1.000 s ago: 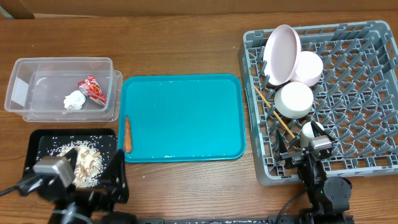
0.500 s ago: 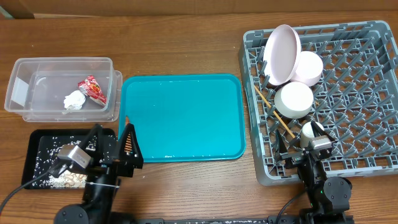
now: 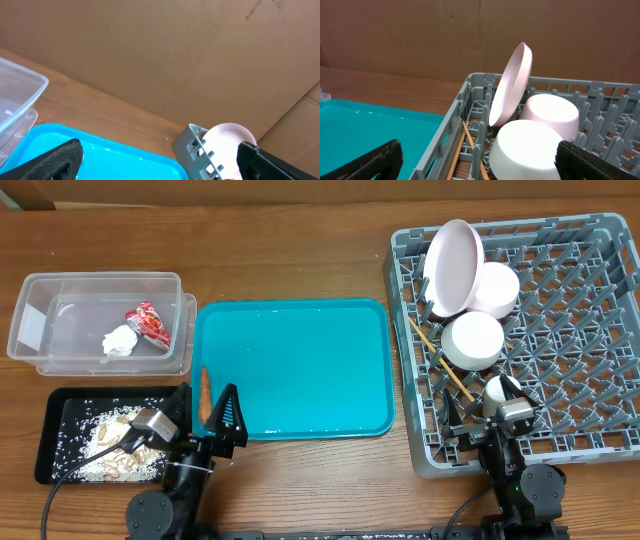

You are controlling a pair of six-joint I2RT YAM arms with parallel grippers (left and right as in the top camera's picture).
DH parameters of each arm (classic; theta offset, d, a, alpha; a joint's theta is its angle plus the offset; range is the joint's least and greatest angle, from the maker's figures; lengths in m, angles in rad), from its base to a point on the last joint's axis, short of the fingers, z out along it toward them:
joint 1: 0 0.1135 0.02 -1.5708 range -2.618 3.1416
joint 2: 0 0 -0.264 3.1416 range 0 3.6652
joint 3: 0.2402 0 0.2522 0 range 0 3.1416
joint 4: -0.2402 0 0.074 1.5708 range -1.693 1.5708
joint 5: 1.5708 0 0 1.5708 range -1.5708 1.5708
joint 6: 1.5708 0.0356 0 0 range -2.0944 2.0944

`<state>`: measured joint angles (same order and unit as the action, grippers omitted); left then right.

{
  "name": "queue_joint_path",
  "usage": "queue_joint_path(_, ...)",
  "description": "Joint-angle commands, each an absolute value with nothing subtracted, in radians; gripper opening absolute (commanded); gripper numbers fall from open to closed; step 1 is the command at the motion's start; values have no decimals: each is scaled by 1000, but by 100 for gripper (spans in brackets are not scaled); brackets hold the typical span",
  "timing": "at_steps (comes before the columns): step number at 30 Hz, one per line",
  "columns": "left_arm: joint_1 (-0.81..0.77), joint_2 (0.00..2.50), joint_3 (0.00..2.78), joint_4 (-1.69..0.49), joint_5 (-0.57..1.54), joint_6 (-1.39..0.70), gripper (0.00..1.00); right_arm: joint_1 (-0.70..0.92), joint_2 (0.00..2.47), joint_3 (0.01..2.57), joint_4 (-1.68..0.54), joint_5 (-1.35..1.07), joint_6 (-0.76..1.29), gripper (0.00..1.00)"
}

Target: Sort waste into correct bins and load items into the dishwasher

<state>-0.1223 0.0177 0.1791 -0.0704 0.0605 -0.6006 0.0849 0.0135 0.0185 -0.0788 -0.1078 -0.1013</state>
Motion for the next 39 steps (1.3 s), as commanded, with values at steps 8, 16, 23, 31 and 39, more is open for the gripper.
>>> queue_joint_path(8,-115,3,27,-13,44,-600,100,81,3,8,-73,-113,-102,100)
queue_joint_path(16,-117,3,5,-73,45,-310,100,81,3,8,-73,-113,-102,100)
queue_joint_path(23,-116,3,5,-73,44,-134,100,81,3,8,-73,-113,-102,100)
queue_joint_path(31,-67,3,5,-73,44,-134,100,81,3,8,-73,-113,-102,100)
queue_joint_path(39,-49,4,5,-74,44,-134,100,81,3,8,-73,-113,-102,100)
